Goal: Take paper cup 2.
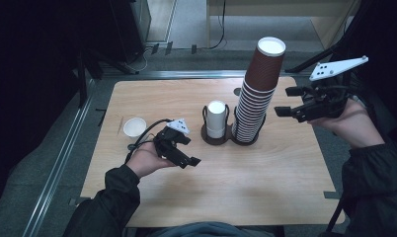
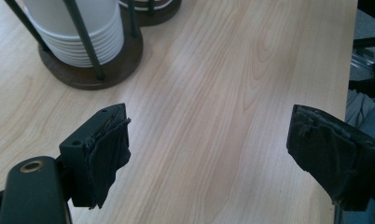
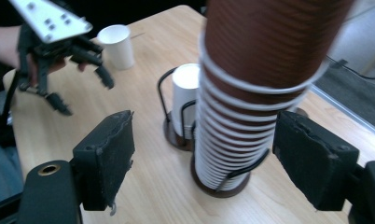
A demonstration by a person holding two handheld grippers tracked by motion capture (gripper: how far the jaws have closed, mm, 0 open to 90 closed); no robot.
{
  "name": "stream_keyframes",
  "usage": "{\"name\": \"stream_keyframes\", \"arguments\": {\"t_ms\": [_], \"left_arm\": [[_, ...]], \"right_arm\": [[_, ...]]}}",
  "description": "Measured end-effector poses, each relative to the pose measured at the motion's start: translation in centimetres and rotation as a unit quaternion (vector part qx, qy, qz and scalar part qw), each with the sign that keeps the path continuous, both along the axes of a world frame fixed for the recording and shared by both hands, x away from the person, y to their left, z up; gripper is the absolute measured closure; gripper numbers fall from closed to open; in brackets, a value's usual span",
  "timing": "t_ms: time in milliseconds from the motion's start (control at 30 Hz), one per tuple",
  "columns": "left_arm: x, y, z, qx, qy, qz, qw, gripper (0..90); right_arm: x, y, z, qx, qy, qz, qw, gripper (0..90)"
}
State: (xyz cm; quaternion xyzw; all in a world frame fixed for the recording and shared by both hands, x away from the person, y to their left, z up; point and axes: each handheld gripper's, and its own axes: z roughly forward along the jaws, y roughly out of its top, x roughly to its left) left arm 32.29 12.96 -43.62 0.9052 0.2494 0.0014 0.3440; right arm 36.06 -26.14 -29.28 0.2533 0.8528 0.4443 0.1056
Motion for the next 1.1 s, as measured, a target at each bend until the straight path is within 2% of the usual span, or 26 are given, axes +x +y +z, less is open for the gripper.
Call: {"name": "stream_keyframes", "arguments": {"t_ms": [333,500,600,900,1100], "left_arm": [[0.0,-0.2,-0.3,0.001,0.007,-0.008,0.9999,13.0],[0.0,-0.2,-0.3,-0.007,0.011,-0.012,0.9998,13.0],[-0.2,-0.3,-0.4,-0.008,0.003,-0.015,0.9999,13.0],[-0.2,-0.5,-0.4,-0.001,0.003,-0.022,0.9998,13.0],[-0.2,-0.3,-0.4,-0.001,0.005,-0.018,0.9998,13.0]], "right_arm": [[2.5,0.5,2.2,0.0,-0.01,-0.017,0.9998,15.8],[3.8,1.2,3.2,0.013,-0.013,-0.025,0.9995,14.1],[4.2,1.8,3.8,0.019,-0.016,-0.021,0.9995,13.8],[5.7,3.4,5.1,0.029,-0.018,-0.032,0.9989,13.7],[6.3,4.5,5.7,0.032,-0.019,-0.034,0.9987,13.7]]}}
